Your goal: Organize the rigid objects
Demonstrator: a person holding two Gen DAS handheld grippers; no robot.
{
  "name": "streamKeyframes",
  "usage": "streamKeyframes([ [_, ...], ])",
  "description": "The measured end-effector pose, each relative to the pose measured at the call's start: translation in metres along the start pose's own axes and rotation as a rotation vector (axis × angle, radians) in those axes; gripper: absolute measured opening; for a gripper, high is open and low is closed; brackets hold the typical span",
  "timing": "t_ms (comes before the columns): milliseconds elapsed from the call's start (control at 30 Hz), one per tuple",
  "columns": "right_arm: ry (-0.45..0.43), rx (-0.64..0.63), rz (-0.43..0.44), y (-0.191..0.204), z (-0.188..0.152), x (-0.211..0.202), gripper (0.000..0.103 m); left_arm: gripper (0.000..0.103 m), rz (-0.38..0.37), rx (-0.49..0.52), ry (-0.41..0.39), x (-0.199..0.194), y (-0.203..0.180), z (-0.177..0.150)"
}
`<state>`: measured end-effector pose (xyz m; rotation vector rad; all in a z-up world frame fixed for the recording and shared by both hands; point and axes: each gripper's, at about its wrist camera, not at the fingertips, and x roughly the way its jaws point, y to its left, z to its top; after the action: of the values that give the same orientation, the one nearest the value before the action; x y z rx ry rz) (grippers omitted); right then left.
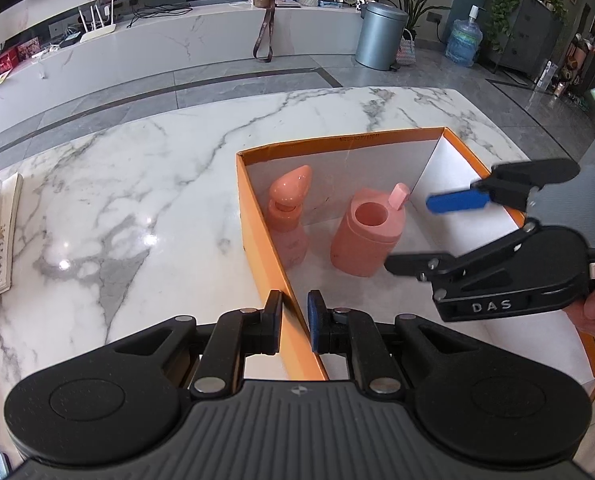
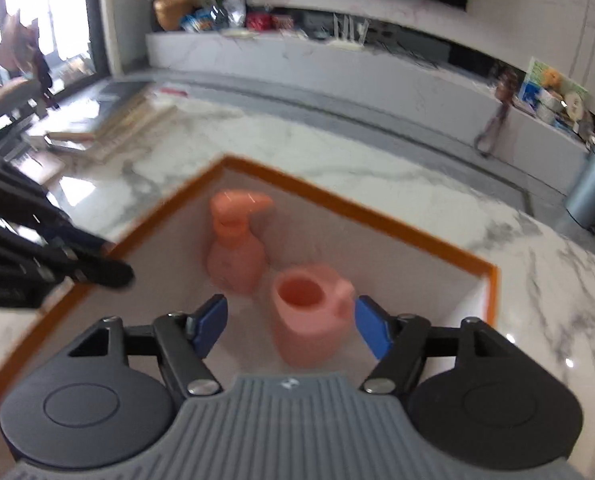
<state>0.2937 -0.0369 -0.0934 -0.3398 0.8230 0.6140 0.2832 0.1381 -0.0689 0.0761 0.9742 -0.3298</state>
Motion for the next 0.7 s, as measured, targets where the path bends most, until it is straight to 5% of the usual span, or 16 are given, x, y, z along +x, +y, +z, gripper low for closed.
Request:
streamKeyframes([
  [100, 0.091, 0.021, -0.009, -0.005, -0.004, 0.019, 0.07, 0.014, 0.004, 0.0, 0.001, 0.0, 0.0, -0.001],
  [233, 0.116, 0.067, 0.02, -0.009, 0.0, 0.039, 0.049, 0.014, -0.001, -0.001, 0.005, 0.0, 0.001, -0.001],
  [433, 0.097, -0.054, 0.041, 0.0, 0.013, 0.053, 0.044, 0.014, -0.006, -0.003, 0.004, 0.0, 0.001, -0.001],
  [533, 0.107, -0.104, 0.089, 0.003, 0.019, 0.058, 0.033, 0.015, -0.008, -0.002, 0.002, -0.001, 0.002, -0.002],
  [700, 0.141, -0.144, 0.098, 0.006, 0.021, 0.068, 0.033, 0.015, -0.007, -0.011, 0.0, 0.0, 0.001, -0.002],
])
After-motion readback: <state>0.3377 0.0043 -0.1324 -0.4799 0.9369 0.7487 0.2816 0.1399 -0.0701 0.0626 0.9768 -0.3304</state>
